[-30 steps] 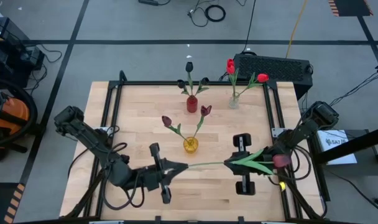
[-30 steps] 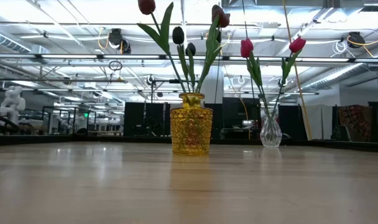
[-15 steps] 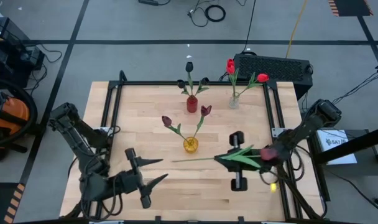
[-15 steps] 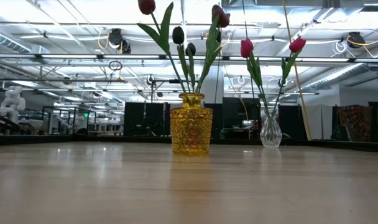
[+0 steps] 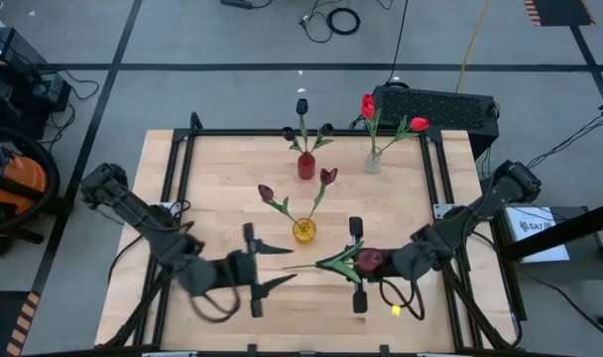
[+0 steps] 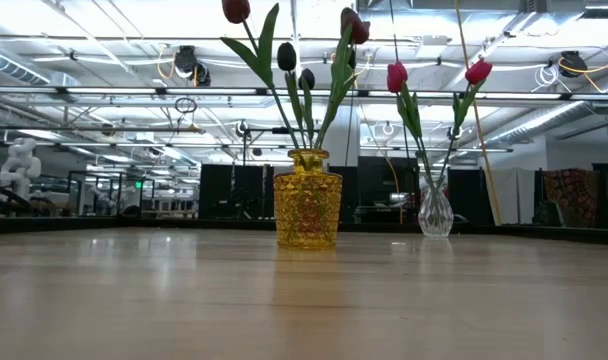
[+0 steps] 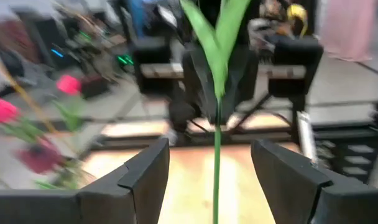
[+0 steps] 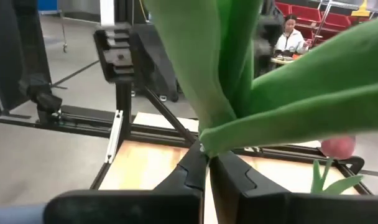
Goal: Sort flowers into vase by color
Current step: Put the dark red flower into the yellow vase
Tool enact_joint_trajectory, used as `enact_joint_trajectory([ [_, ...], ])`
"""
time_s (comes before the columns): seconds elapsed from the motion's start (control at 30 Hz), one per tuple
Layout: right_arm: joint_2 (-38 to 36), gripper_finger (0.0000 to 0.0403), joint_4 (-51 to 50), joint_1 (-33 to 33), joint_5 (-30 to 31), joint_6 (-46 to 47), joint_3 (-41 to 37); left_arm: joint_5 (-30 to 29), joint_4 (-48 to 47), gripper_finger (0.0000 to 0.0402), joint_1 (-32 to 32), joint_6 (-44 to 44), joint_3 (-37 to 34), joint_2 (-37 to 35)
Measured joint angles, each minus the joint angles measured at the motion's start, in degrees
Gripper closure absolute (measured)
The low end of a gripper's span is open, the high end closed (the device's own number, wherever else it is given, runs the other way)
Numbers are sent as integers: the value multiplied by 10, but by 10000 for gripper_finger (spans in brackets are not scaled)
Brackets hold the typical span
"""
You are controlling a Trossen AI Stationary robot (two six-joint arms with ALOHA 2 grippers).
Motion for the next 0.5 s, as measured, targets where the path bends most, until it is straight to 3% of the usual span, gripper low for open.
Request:
enact_joint_trajectory([
  [0.1, 2, 398, -6, 1, -1, -1, 0, 65, -35, 169, 32, -51, 0, 5],
  [0.33, 2, 397, -15, 0, -1, 8, 0, 157, -44, 168, 78, -69, 0, 27],
  [0.5, 2, 397, -26, -1, 0, 9, 0, 182, -43, 169, 105, -73, 0, 35],
])
